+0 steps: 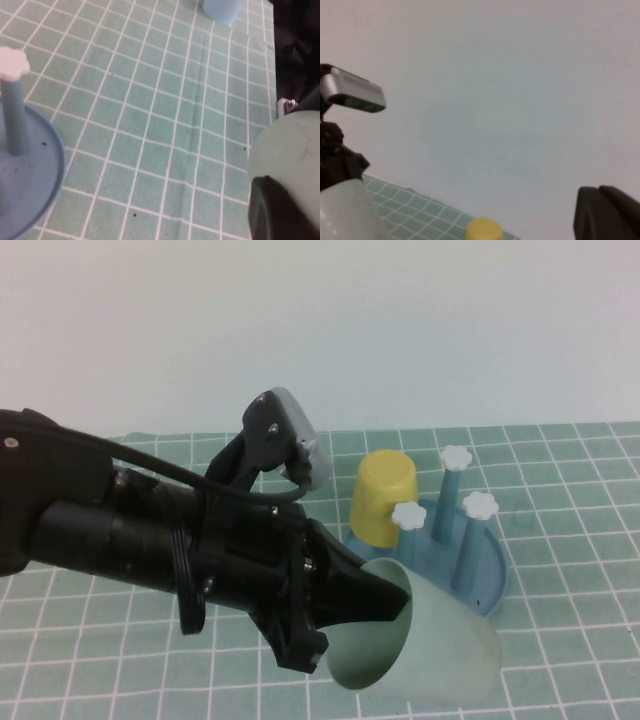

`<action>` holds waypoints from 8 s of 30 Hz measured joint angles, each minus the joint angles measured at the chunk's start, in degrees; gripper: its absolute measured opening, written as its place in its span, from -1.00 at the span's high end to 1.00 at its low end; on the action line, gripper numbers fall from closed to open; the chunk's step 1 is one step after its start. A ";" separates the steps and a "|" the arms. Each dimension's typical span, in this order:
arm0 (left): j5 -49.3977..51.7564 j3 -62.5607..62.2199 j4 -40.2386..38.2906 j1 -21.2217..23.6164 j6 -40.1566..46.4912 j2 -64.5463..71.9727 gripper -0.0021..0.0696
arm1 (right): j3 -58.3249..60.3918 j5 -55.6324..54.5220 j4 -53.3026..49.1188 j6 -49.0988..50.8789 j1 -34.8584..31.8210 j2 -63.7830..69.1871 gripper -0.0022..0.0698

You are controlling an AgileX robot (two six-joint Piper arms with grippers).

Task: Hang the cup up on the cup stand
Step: Adjust the cup with two arms

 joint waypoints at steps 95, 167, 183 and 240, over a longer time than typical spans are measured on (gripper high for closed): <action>12.92 0.62 -1.70 7.94 0.38 10.21 0.91 | -37.18 29.16 -34.98 16.49 35.24 68.91 -0.86; 14.70 -3.44 13.84 7.16 -4.50 -7.80 -0.06 | -37.27 27.53 -30.24 17.94 35.24 72.17 -0.55; 12.98 -3.44 19.59 -0.58 -5.07 -3.30 -0.06 | -37.27 30.72 -27.19 16.01 35.24 72.26 -0.55; -3.39 -3.40 8.20 -0.58 5.40 0.39 0.91 | -37.65 35.59 -37.50 33.84 35.26 59.92 -0.90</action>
